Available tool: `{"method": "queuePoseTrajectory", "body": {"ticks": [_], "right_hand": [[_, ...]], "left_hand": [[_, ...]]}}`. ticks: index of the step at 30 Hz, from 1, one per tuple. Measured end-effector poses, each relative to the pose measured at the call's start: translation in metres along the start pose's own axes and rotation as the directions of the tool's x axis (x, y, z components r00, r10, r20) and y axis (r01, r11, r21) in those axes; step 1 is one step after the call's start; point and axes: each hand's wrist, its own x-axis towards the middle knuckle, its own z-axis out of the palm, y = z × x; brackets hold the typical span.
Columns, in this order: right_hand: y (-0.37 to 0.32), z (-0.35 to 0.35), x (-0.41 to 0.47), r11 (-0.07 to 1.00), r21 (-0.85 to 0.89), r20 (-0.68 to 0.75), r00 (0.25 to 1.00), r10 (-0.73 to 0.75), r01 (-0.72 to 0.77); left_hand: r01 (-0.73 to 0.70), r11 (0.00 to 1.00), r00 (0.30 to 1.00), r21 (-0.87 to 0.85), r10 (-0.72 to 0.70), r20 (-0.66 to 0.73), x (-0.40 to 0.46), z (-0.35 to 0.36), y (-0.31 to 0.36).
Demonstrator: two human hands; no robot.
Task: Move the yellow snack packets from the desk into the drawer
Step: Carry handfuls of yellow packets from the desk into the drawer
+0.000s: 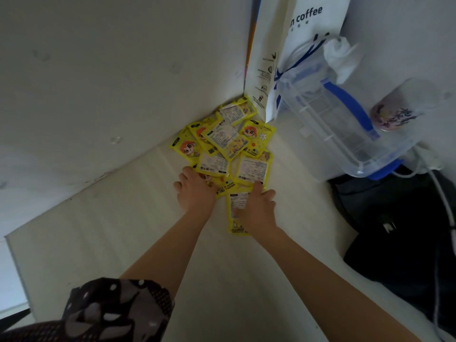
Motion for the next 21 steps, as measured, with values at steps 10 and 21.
{"method": "queuePoseTrajectory", "body": {"ticks": [10, 21], "right_hand": [[0.017, -0.003, -0.011, 0.996, 0.078, 0.017, 0.998, -0.052, 0.051], [0.048, 0.001, -0.023, 0.949, 0.315, 0.003, 0.999, -0.037, 0.034]], "left_hand": [[0.026, 0.984, 0.998, -0.178, -0.015, 0.058, -0.005, -0.016, -0.023], [0.254, 0.868, 0.963, -0.426, -0.186, 0.197, -0.032, -0.035, -0.066]]}}
